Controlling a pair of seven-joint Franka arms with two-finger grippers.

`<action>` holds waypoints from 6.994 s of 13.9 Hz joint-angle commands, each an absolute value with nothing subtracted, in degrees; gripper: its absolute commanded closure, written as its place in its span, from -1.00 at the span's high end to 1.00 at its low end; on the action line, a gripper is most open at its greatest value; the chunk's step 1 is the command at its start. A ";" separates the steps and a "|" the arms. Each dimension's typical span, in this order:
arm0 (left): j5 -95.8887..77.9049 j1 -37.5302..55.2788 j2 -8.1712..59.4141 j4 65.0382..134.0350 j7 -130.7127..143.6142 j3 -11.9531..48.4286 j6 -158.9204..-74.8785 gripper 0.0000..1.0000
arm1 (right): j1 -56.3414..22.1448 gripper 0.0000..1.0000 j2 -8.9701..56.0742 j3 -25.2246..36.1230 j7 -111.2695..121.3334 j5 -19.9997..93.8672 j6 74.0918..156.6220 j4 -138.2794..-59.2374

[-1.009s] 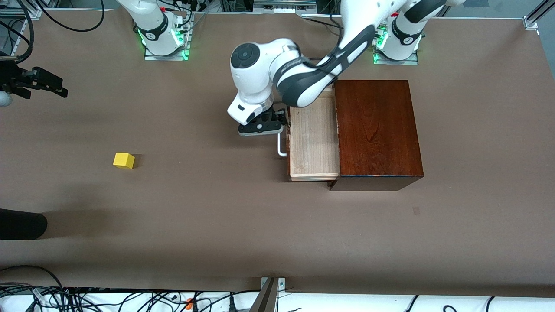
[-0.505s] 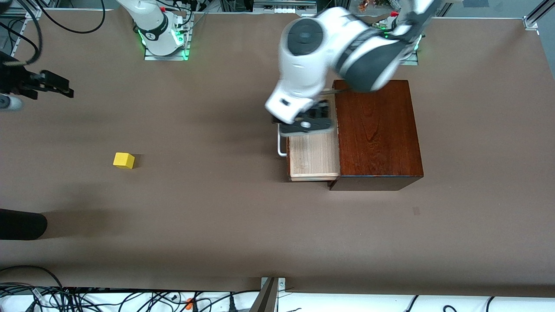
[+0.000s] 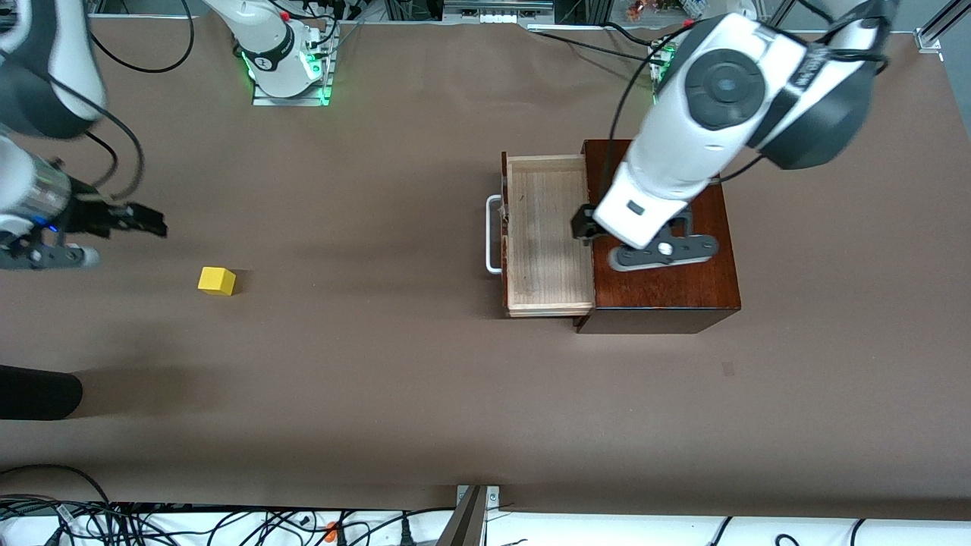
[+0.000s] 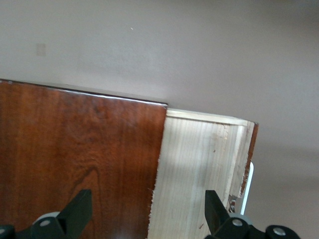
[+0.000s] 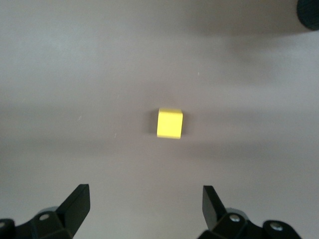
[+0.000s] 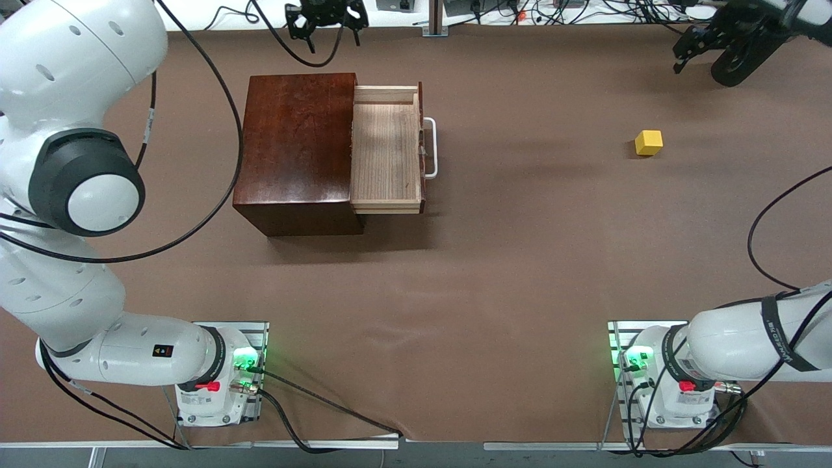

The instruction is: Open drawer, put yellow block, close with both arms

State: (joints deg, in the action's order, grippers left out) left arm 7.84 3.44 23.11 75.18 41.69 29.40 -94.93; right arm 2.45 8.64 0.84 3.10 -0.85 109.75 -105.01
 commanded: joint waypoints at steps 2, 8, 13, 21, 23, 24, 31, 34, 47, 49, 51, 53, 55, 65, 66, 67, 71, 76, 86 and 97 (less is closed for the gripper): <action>3.71 -0.09 18.20 77.96 33.26 28.05 -91.68 1.00 | 2.20 1.00 12.20 1.14 -0.69 -1.85 121.79 -111.35; -2.72 3.77 9.60 82.25 13.30 10.21 -86.57 1.00 | 2.37 1.00 18.62 1.41 -2.20 -1.85 144.46 -120.48; -5.45 6.68 4.22 88.85 2.21 -0.44 -87.10 1.00 | 2.46 1.00 22.06 2.90 -0.88 -1.76 158.55 -127.00; -0.35 6.07 3.26 89.65 -1.40 -0.62 -89.47 1.00 | 2.55 1.00 24.69 3.51 0.17 -1.76 157.41 -128.50; -0.35 6.15 2.99 89.56 -1.41 -0.53 -88.95 1.00 | 2.55 0.40 24.43 3.87 1.93 -1.76 157.41 -128.15; -0.35 6.15 2.99 89.47 -1.41 -0.53 -88.86 1.00 | 2.64 0.05 24.43 3.87 2.11 -1.76 157.41 -128.06; 1.31 6.06 2.81 89.03 -1.76 0.18 -88.68 1.00 | 2.29 -0.83 20.14 2.99 -0.69 -1.50 147.54 -124.13; 1.32 6.06 2.81 88.86 -1.67 0.26 -88.59 1.00 | 2.11 -0.82 20.83 -0.08 -10.42 -1.41 125.05 -111.49; 1.23 6.24 3.16 88.59 -0.79 0.26 -88.51 1.00 | -20.54 -0.80 21.01 -5.10 -75.45 19.07 100.89 -88.87; 1.23 6.33 3.16 88.51 -0.79 0.26 -88.51 1.00 | -26.43 -0.80 21.01 -5.10 -85.99 19.07 104.13 -88.24; 1.23 6.33 3.16 88.51 -0.70 0.26 -88.51 1.00 | -31.61 -0.80 21.01 -5.10 -96.71 19.07 107.91 -88.07; 1.23 6.33 3.16 88.51 -0.70 0.26 -88.51 1.00 | -37.41 -0.80 22.14 -5.10 -108.14 18.55 113.17 -87.98; 1.14 6.33 3.16 88.51 -0.70 0.26 -88.51 1.00 | -42.17 -0.80 23.99 -4.92 -117.20 17.58 117.75 -87.54; 0.97 6.33 3.78 87.36 0.26 0.26 -88.42 1.00 | -50.62 -0.79 35.06 -4.75 -135.78 7.65 125.59 -82.18; 1.05 6.33 3.78 87.28 0.18 0.26 -88.42 1.00 | -50.80 -0.79 35.68 -4.75 -136.49 7.56 125.60 -82.09; 1.14 6.33 3.78 86.93 0.18 0.26 -88.42 1.00 | -51.24 -0.79 36.21 -4.57 -137.02 7.56 126.12 -82.09; 1.23 6.59 3.87 86.49 0.00 0.26 -88.51 1.00 | -51.33 -0.77 38.32 -4.48 -138.16 6.15 128.14 -82.09; 1.23 6.59 3.96 86.31 -0.17 0.26 -88.51 1.00 | -51.42 0.99 39.02 -4.48 -138.08 4.93 128.23 -82.09; 0.62 6.86 3.78 86.22 -0.53 1.40 -86.49 1.00 | -46.24 1.00 30.25 -4.05 -129.51 3.95 109.26 -72.07; 0.53 7.38 9.13 84.83 -1.75 17.73 -87.10 1.00 | -38.41 1.00 23.91 14.30 -63.97 6.93 95.98 -75.76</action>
